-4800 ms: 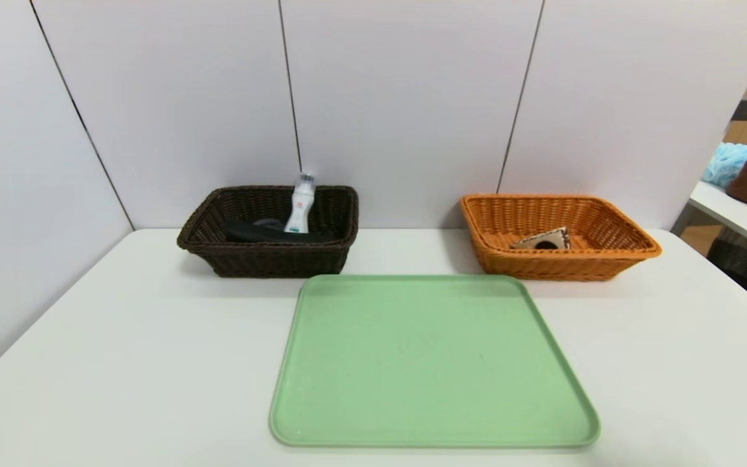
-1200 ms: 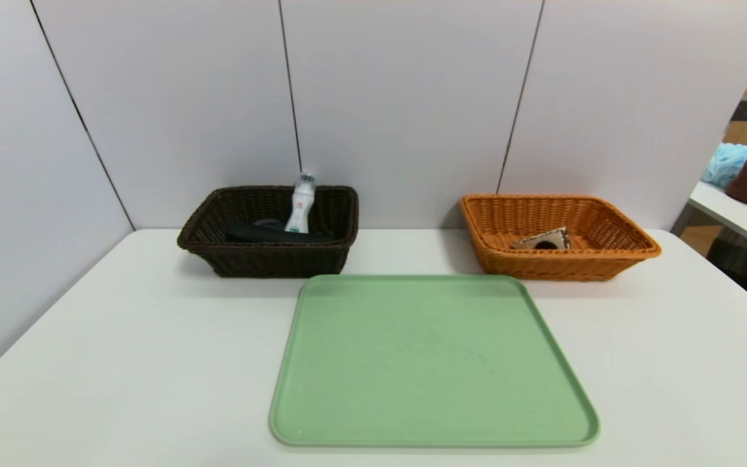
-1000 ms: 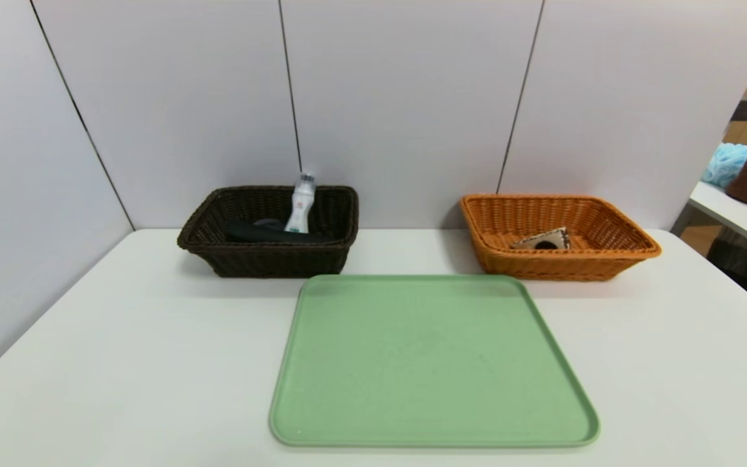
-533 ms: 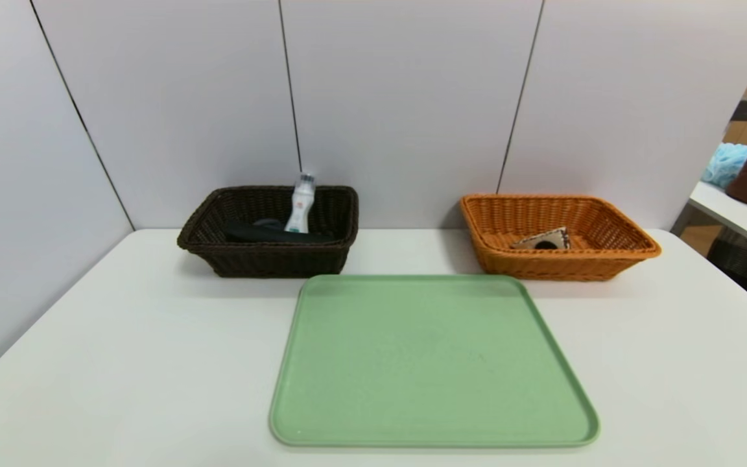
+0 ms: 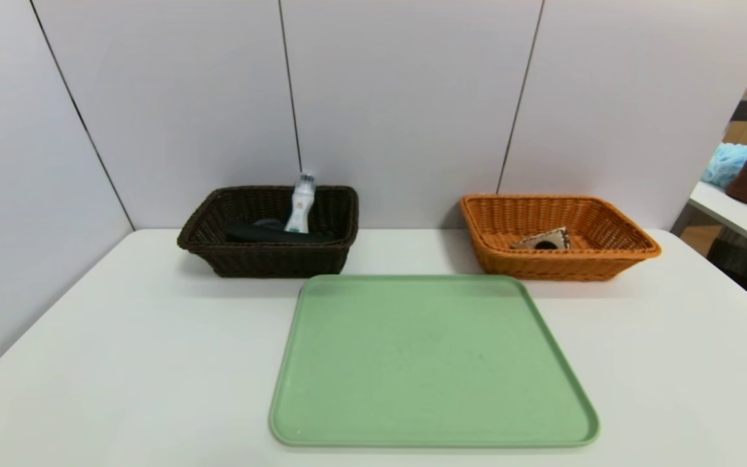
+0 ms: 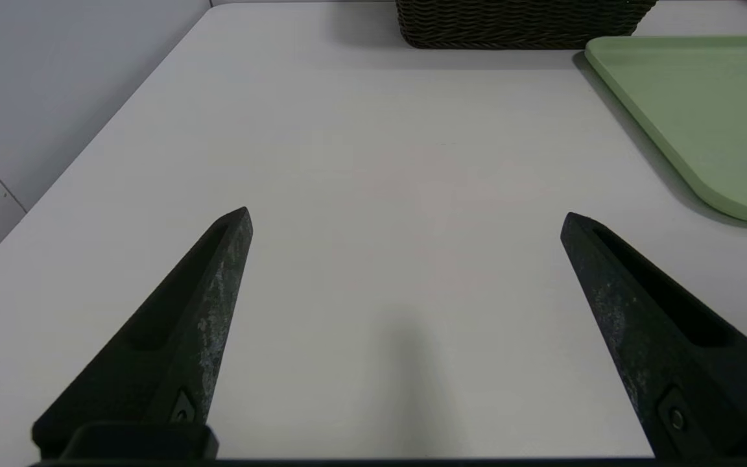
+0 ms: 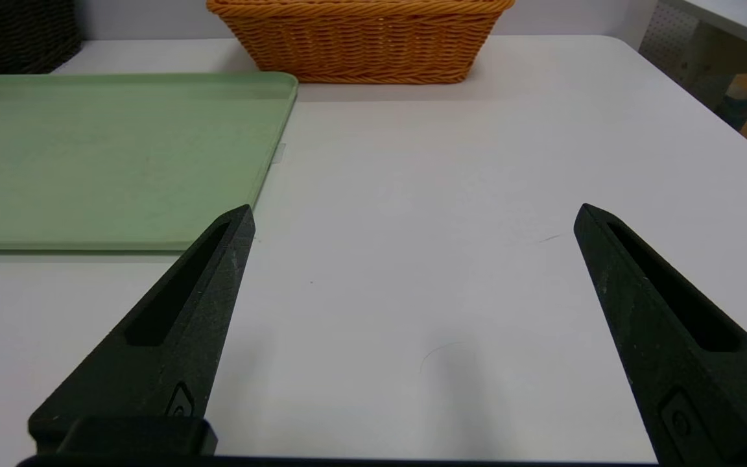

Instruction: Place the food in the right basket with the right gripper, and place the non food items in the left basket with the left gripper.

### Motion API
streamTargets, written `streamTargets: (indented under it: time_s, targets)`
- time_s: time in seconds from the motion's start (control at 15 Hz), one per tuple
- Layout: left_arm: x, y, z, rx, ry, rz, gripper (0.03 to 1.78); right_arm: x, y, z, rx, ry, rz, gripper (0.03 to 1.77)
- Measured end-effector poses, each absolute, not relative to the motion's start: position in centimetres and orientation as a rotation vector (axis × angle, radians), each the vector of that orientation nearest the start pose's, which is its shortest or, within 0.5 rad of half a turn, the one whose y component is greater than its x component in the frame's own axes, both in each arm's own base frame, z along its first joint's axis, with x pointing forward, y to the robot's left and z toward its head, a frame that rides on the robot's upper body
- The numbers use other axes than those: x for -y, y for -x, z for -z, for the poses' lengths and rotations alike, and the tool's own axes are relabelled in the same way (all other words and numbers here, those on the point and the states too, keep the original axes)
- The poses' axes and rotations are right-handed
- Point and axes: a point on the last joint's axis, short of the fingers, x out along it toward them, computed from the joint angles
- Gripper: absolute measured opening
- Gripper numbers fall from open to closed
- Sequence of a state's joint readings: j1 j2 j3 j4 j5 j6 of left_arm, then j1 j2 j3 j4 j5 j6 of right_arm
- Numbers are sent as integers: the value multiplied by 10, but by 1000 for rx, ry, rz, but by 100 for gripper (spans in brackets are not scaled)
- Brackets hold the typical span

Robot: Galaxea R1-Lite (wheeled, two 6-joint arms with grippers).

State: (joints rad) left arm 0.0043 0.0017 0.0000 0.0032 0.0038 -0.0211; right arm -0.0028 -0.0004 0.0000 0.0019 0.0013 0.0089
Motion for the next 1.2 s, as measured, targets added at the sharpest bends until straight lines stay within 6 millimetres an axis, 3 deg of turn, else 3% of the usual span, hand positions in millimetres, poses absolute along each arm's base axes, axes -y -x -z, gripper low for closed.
streamTargets:
  time_s: [1.2]
  targets:
    - [0, 23, -75, -3, 29, -9, 169, 0, 23, -75, -1, -15, 5, 170]
